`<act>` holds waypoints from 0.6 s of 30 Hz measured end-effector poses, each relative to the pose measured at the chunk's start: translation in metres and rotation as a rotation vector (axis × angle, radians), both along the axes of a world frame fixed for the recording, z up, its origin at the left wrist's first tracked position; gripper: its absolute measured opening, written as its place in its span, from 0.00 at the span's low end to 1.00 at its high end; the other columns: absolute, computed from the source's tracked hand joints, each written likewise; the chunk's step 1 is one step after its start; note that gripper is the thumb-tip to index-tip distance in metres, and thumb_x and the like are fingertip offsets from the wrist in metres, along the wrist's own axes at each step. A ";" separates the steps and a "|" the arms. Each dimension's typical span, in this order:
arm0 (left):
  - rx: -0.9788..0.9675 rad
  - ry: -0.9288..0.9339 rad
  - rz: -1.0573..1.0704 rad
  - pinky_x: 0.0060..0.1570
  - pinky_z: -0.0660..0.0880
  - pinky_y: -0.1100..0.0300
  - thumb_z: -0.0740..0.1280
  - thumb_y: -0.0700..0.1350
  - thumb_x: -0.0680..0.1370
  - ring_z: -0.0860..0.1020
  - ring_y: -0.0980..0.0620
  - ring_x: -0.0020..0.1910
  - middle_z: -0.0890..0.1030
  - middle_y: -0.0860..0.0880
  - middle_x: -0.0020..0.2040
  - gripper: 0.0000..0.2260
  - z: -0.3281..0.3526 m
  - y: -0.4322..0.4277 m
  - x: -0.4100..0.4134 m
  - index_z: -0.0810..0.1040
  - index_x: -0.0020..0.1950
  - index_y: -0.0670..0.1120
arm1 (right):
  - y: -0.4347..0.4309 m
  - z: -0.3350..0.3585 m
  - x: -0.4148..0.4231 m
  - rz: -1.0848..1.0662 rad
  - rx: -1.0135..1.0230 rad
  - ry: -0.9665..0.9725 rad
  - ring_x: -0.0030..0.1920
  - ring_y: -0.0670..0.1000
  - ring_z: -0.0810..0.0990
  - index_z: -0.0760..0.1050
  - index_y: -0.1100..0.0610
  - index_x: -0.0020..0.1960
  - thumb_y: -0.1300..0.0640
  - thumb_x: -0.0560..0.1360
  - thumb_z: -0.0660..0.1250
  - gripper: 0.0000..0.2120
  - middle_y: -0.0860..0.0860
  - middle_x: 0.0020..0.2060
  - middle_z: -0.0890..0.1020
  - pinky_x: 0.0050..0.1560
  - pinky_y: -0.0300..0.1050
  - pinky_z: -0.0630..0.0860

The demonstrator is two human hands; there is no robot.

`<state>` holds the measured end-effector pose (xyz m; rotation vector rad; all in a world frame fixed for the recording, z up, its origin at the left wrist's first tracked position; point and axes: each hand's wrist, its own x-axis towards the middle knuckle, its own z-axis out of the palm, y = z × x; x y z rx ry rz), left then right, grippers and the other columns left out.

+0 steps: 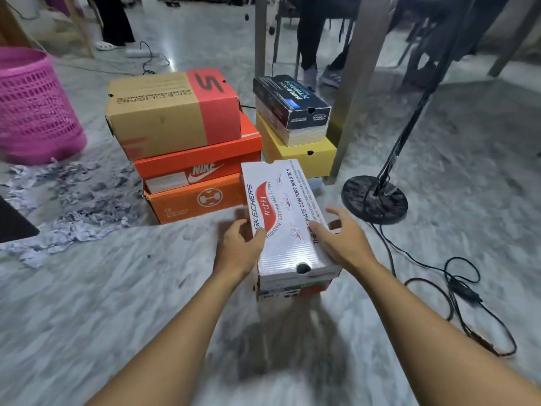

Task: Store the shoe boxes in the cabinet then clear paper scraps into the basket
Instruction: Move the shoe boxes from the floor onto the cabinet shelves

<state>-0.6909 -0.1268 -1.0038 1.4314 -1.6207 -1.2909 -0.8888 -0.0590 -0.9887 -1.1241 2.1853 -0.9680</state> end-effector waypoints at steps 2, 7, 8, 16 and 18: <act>0.052 0.016 -0.060 0.56 0.78 0.47 0.67 0.62 0.74 0.79 0.53 0.56 0.79 0.57 0.58 0.20 -0.002 -0.001 0.000 0.71 0.64 0.60 | 0.004 -0.001 -0.001 0.006 -0.027 -0.129 0.52 0.49 0.79 0.67 0.45 0.72 0.40 0.74 0.69 0.28 0.48 0.57 0.78 0.46 0.45 0.76; 0.134 0.143 -0.159 0.62 0.76 0.46 0.68 0.57 0.75 0.79 0.53 0.59 0.79 0.60 0.59 0.19 -0.007 0.000 -0.004 0.65 0.60 0.73 | 0.009 -0.001 0.010 0.128 -0.057 -0.252 0.53 0.41 0.78 0.65 0.43 0.71 0.48 0.74 0.73 0.30 0.43 0.58 0.76 0.55 0.46 0.78; 0.139 0.180 -0.171 0.61 0.76 0.46 0.67 0.53 0.77 0.79 0.54 0.59 0.79 0.60 0.58 0.20 -0.004 0.003 -0.004 0.64 0.62 0.71 | 0.010 -0.001 0.013 0.147 -0.070 -0.245 0.53 0.38 0.77 0.65 0.43 0.72 0.49 0.73 0.74 0.31 0.42 0.58 0.76 0.56 0.45 0.77; 0.132 0.279 -0.089 0.62 0.75 0.51 0.67 0.46 0.79 0.78 0.55 0.60 0.78 0.60 0.60 0.25 -0.010 0.011 0.031 0.60 0.70 0.63 | 0.000 -0.004 0.029 0.313 -0.077 -0.246 0.58 0.41 0.77 0.63 0.41 0.75 0.45 0.70 0.76 0.37 0.43 0.61 0.77 0.48 0.38 0.77; 0.120 0.276 -0.027 0.63 0.74 0.50 0.68 0.48 0.78 0.78 0.54 0.60 0.79 0.60 0.60 0.24 -0.011 0.016 0.047 0.62 0.69 0.65 | -0.007 -0.002 0.040 0.370 -0.067 -0.265 0.57 0.39 0.77 0.63 0.41 0.74 0.45 0.70 0.77 0.37 0.43 0.60 0.78 0.44 0.36 0.76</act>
